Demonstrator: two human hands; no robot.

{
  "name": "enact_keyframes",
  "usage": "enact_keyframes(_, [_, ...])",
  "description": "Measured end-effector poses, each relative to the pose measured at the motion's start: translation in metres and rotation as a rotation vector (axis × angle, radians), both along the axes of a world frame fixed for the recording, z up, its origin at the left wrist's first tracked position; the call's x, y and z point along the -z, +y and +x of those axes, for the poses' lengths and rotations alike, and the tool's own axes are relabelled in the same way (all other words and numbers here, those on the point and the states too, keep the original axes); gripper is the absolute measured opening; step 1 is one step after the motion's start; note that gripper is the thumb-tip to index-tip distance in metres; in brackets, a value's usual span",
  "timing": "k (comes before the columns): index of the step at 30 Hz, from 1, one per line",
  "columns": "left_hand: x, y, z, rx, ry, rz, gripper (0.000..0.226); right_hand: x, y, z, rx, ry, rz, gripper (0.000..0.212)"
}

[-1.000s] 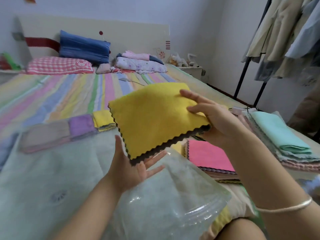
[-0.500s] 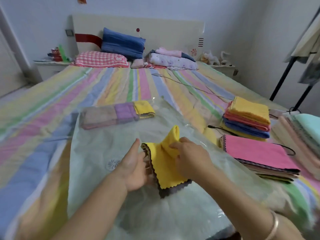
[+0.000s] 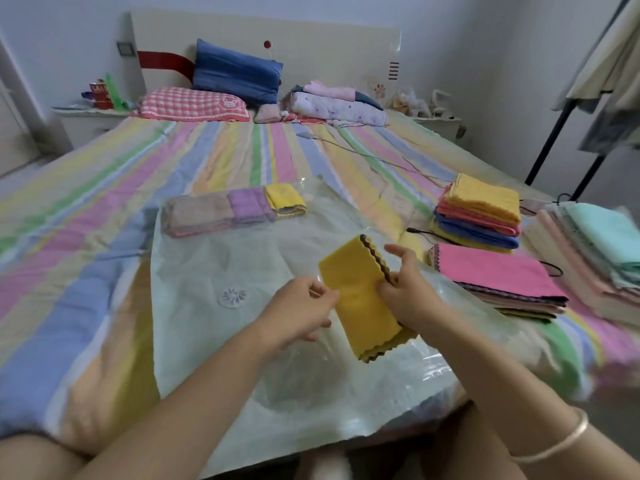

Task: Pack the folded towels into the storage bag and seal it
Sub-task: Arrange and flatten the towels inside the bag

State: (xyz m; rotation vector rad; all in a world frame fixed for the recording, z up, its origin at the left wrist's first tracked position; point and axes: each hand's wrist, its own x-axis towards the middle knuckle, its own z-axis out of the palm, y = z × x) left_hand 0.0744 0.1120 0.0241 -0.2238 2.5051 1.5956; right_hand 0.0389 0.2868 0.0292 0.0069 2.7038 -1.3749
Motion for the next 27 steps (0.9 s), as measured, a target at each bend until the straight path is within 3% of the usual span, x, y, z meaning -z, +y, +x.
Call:
enact_keyframes(2, [0.012, 0.015, 0.013, 0.108, 0.130, -0.424, 0.030, -0.001, 0.020, 0.005, 0.066, -0.062, -0.108, 0.040])
enact_keyframes(3, [0.017, 0.025, 0.021, 0.198, 0.174, -0.537, 0.039, -0.002, 0.028, 0.009, 0.102, -0.072, -0.148, 0.036])
enact_keyframes(8, [0.027, 0.067, 0.043, 0.526, 0.346, -0.895, 0.082, -0.016, 0.062, 0.026, 0.172, -0.130, -0.295, 0.032])
enact_keyframes(11, [0.026, 0.073, 0.043, 0.486, 0.419, -1.022, 0.059, -0.031, 0.076, 0.038, 0.155, -0.188, -0.364, 0.028])
enact_keyframes(16, [0.003, 0.050, 0.026, 0.287, 0.404, -0.735, 0.009, -0.051, 0.098, 0.053, -0.081, -0.254, -0.476, 0.036])
enact_keyframes(18, [-0.015, 0.041, 0.017, 0.248, 0.355, -0.618, 0.009, -0.054, 0.100, 0.062, -0.293, -0.384, -0.454, 0.039])
enact_keyframes(20, [-0.031, 0.034, 0.012, 0.222, 0.287, -0.333, 0.011, -0.052, 0.095, 0.072, -0.455, -0.541, -0.390, 0.041])
enact_keyframes(23, [-0.048, 0.025, 0.010, 0.233, 0.230, -0.115, 0.019, -0.035, 0.076, 0.075, -0.384, -0.585, -0.301, 0.029])
enact_keyframes(27, [-0.060, 0.027, 0.012, 0.299, 0.200, -0.053, 0.024, -0.006, 0.042, 0.044, -0.027, -0.386, -0.452, 0.013])
